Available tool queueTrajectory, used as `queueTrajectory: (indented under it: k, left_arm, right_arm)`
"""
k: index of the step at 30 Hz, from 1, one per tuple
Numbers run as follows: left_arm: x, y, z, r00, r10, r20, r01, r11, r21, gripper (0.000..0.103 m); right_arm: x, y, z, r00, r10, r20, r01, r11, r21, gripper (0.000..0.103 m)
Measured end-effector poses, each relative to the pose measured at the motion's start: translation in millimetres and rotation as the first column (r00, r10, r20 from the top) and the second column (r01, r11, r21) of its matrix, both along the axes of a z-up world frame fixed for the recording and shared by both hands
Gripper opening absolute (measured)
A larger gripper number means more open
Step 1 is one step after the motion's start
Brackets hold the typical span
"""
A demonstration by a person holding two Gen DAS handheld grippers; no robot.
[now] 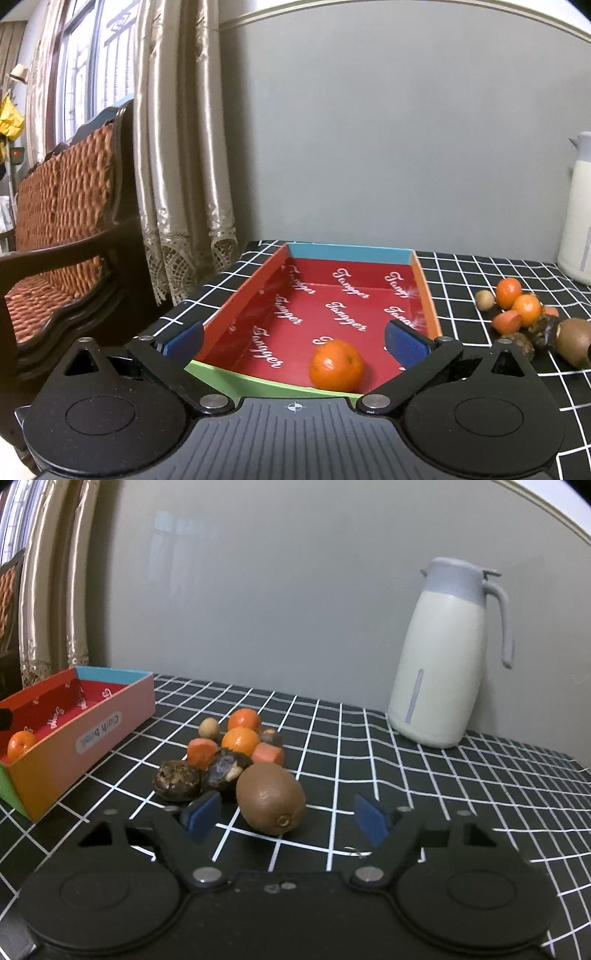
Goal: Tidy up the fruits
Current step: 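Grasp the brown kiwi with the right gripper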
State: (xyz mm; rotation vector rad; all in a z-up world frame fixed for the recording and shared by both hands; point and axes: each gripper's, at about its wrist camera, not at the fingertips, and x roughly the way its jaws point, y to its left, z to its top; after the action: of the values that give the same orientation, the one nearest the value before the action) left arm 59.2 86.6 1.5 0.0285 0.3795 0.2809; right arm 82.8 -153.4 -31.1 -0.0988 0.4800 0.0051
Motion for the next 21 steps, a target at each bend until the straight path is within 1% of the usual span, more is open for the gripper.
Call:
queueTrajectory:
  k: [4, 7, 11, 15, 17, 21]
  left_arm:
    - [2, 9, -1, 1.0, 0.011, -0.004, -0.011, 1.0, -0.002, 0.103]
    - [5, 15, -2, 1.0, 0.02, -0.012, -0.02, 1.0, 0.007, 0.103]
    - [9, 25, -3, 0.999, 0.042, -0.025, -0.042, 0.999, 0.018, 0.103]
    - [10, 34, -3, 0.998, 0.062, -0.024, -0.062, 0.998, 0.01, 0.103]
    - [10, 36, -3, 0.998, 0.066, -0.025, -0.065, 0.998, 0.013, 0.103]
    - [9, 40, -4, 0.997, 0.072, -0.026, -0.071, 0.997, 0.012, 0.103]
  right_arm:
    - [9, 4, -5, 1.0, 0.011, -0.023, -0.011, 1.0, 0.003, 0.078]
    - [17, 7, -7, 0.999, 0.016, -0.039, -0.015, 1.0, 0.012, 0.072]
    - [28, 7, -9, 0.998, 0.014, -0.057, -0.012, 0.999, 0.037, 0.07]
    - [35, 7, -11, 0.997, 0.014, -0.07, -0.012, 0.999, 0.042, 0.068]
    - [39, 7, -13, 0.996, 0.016, -0.085, -0.012, 0.999, 0.044, 0.062]
    - [45, 8, -18, 0.994, 0.002, -0.11, 0.002, 0.999, 0.033, 0.053]
